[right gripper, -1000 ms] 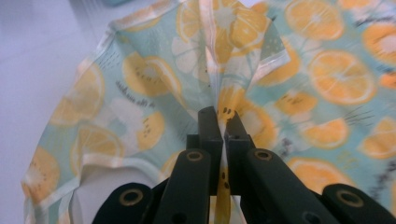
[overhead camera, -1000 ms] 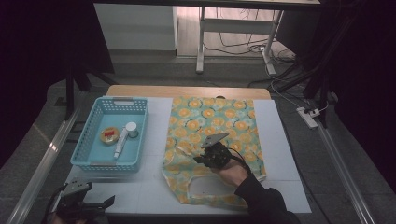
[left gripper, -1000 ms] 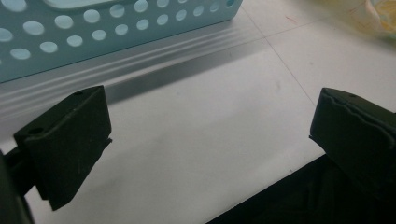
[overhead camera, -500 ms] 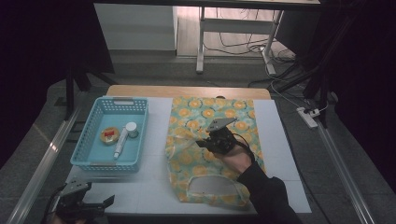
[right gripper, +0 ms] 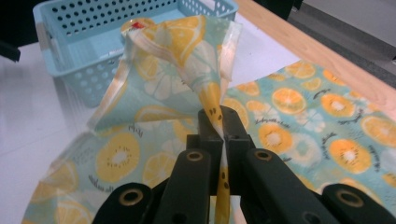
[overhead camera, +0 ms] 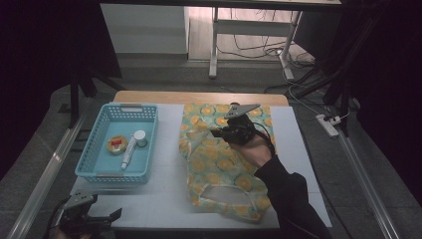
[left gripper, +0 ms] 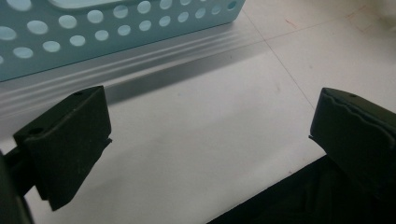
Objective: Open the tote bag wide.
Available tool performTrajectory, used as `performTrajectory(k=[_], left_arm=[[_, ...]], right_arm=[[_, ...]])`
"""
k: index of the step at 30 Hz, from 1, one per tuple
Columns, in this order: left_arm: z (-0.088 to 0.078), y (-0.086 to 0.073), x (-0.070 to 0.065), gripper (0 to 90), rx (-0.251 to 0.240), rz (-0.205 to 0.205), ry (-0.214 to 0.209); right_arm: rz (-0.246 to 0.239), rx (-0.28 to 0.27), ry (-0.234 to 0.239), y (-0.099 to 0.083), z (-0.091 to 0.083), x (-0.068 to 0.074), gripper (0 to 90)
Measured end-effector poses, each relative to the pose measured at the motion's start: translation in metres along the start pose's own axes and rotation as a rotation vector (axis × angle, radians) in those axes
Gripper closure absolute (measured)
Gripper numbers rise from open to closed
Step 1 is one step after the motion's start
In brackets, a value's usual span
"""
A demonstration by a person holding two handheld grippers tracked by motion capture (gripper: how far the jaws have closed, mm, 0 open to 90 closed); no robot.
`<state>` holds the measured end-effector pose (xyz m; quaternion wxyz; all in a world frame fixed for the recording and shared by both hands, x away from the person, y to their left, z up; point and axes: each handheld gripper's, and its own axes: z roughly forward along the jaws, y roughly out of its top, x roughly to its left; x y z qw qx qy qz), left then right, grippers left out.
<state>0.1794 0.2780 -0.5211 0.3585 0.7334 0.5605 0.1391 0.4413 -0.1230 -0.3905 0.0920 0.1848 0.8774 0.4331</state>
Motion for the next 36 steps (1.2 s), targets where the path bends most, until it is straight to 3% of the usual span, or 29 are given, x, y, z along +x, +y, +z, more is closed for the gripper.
performTrajectory(k=[22,36], left_arm=[[0.0,0.0,0.001,0.0,0.005,-0.003,-0.011],[0.0,0.0,0.001,0.0,0.003,-0.004,-0.011]], right_arm=[[-0.034,-0.063,-0.041,0.041,-0.02,-0.007,90.0],[-0.044,-0.08,-0.049,0.05,-0.025,-0.005,90.0]])
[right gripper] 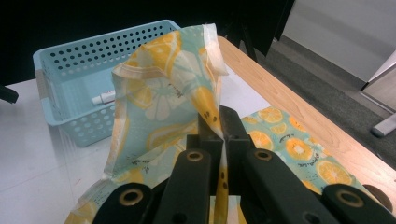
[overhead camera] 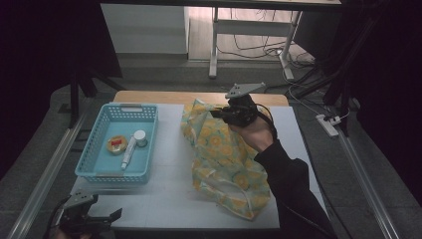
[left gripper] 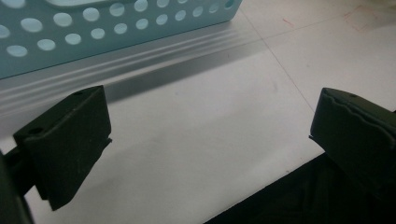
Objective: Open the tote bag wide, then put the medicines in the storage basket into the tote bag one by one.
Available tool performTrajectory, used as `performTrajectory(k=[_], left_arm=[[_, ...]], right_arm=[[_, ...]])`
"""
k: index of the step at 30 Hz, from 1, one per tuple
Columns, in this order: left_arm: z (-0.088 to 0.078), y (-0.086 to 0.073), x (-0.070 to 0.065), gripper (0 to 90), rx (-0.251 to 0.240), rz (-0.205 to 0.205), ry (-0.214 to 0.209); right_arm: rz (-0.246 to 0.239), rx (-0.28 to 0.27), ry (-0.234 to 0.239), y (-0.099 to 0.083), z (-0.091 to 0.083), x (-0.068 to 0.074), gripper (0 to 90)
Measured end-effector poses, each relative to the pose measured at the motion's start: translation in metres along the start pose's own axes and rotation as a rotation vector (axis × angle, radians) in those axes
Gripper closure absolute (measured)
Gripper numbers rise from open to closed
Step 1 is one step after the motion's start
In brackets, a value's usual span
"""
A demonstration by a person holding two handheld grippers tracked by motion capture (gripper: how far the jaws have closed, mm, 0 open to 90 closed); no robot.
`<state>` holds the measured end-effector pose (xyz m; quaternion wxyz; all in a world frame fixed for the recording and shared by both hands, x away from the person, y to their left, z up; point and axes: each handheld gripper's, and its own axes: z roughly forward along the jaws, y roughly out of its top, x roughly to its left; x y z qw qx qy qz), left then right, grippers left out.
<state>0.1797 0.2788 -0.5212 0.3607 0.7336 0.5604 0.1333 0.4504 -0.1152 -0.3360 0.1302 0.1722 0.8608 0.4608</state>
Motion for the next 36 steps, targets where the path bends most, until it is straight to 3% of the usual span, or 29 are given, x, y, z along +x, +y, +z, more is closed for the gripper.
performTrajectory(k=[7,9,14,21,26,36], left_arm=[[-0.001,0.001,0.001,0.0,-0.001,-0.008,-0.014],[-0.004,0.004,0.001,0.0,-0.021,-0.015,-0.023],[-0.012,0.014,0.004,0.0,-0.058,-0.012,-0.016],[-0.016,0.028,0.003,0.0,-0.06,0.014,0.006],[-0.018,0.035,0.006,0.0,-0.068,0.038,-0.002],[-0.017,0.051,0.018,0.0,-0.077,0.047,-0.044]], right_arm=[[0.008,0.0,-0.001,-0.002,0.0,-0.003,90.0],[0.012,0.002,-0.002,-0.002,0.0,-0.003,90.0],[0.019,-0.004,0.001,-0.003,0.0,-0.004,90.0],[0.024,-0.002,0.007,-0.004,0.003,-0.005,90.0],[0.026,-0.007,0.007,-0.003,0.001,-0.004,90.0],[0.021,-0.013,0.021,-0.005,0.0,-0.007,90.0]])
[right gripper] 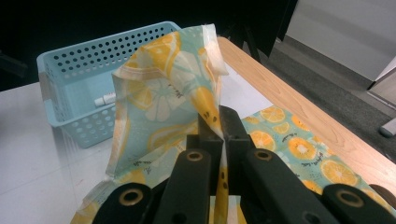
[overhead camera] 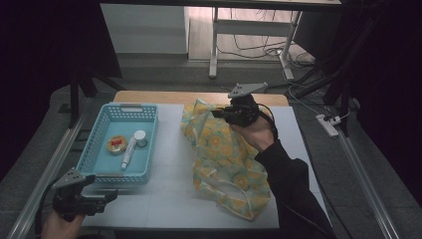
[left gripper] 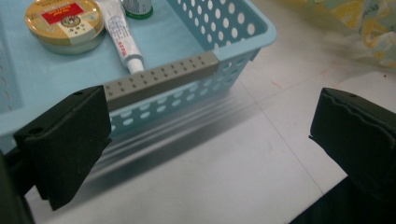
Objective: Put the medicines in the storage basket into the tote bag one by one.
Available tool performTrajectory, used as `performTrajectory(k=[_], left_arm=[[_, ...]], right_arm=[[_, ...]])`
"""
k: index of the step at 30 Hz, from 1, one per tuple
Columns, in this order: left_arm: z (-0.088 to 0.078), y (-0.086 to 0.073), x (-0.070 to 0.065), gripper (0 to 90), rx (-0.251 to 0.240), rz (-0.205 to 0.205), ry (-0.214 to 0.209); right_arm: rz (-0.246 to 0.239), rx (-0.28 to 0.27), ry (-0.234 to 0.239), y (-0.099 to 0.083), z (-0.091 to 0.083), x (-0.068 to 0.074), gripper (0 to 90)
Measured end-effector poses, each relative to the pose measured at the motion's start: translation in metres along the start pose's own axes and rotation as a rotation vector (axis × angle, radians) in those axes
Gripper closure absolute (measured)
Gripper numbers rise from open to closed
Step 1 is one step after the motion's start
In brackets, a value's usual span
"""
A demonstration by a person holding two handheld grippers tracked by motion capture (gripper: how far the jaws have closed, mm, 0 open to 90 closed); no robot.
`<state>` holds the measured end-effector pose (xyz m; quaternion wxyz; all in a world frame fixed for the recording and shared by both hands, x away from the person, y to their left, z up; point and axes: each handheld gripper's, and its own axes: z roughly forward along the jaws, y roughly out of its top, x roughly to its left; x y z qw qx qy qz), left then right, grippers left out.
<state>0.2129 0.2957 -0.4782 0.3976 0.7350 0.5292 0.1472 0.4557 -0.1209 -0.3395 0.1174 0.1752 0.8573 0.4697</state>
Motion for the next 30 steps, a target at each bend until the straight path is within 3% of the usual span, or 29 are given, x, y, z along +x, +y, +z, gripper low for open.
performTrajectory(k=[13,18,26,30], left_arm=[[0.011,0.025,0.018,0.0,0.035,-0.006,0.053],[0.013,0.031,0.024,0.9,0.056,-0.027,0.059],[0.022,0.05,0.035,0.1,0.074,0.001,0.076],[0.03,0.063,0.042,0.0,0.077,0.008,0.062]], right_arm=[[-0.012,0.002,0.006,0.002,0.0,0.0,90.0],[-0.008,0.006,0.007,0.002,0.002,0.0,90.0],[0.001,0.006,0.004,0.002,0.003,-0.002,90.0],[0.006,0.004,0.003,0.002,0.003,-0.003,90.0]])
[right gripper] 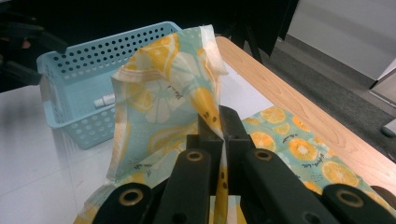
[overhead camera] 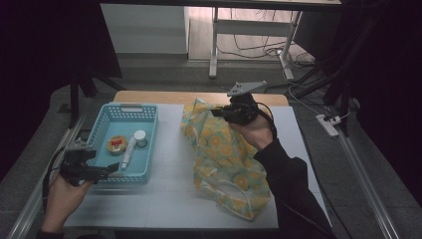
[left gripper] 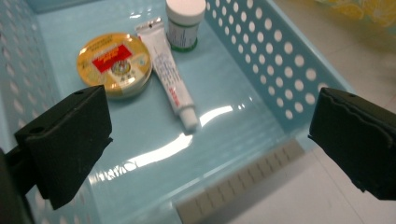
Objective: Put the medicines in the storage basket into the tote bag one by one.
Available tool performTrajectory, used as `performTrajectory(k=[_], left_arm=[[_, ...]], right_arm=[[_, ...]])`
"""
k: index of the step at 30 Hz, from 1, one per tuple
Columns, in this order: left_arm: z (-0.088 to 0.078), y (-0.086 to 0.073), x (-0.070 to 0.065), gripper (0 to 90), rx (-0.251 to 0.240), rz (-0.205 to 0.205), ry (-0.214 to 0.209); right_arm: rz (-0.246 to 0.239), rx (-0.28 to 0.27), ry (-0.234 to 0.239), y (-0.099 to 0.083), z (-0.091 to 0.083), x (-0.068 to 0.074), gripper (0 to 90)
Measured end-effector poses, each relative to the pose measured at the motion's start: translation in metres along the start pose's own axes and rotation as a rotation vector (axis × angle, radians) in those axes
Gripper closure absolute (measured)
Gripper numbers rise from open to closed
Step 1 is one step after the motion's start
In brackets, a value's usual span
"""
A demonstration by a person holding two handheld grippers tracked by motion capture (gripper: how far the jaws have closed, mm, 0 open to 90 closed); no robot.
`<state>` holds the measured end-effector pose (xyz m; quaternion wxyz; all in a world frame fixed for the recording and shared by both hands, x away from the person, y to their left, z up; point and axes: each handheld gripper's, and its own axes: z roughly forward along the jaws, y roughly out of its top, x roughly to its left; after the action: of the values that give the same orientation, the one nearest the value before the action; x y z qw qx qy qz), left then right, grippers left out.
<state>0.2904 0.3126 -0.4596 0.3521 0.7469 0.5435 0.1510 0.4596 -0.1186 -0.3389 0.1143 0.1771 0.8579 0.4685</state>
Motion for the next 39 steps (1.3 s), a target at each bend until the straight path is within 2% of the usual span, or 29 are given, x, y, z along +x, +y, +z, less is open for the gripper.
performTrajectory(k=[4,10,16,18,20,30,39], left_arm=[[0.011,0.01,0.006,0.0,-0.001,0.012,-0.008],[0.026,0.026,0.018,0.0,0.015,0.007,0.014],[0.041,0.042,0.027,0.0,0.072,-0.004,0.077],[0.046,0.046,0.03,0.0,0.08,-0.02,0.108],[0.051,0.05,0.034,0.0,0.093,-0.029,0.095],[0.086,0.065,0.047,0.0,0.204,-0.047,0.113],[0.109,0.068,0.058,0.3,0.296,-0.079,0.163]], right_arm=[[0.001,-0.003,-0.001,0.0,-0.001,-0.001,90.0],[0.005,-0.006,-0.002,-0.001,-0.002,-0.002,90.0],[0.006,-0.004,0.001,-0.002,-0.001,-0.002,90.0],[0.005,-0.004,0.001,-0.001,-0.001,-0.002,90.0],[0.004,-0.006,0.001,-0.001,-0.001,-0.002,90.0],[-0.001,-0.002,0.006,0.0,0.0,-0.001,90.0],[0.001,-0.007,0.006,-0.001,-0.002,-0.002,90.0]])
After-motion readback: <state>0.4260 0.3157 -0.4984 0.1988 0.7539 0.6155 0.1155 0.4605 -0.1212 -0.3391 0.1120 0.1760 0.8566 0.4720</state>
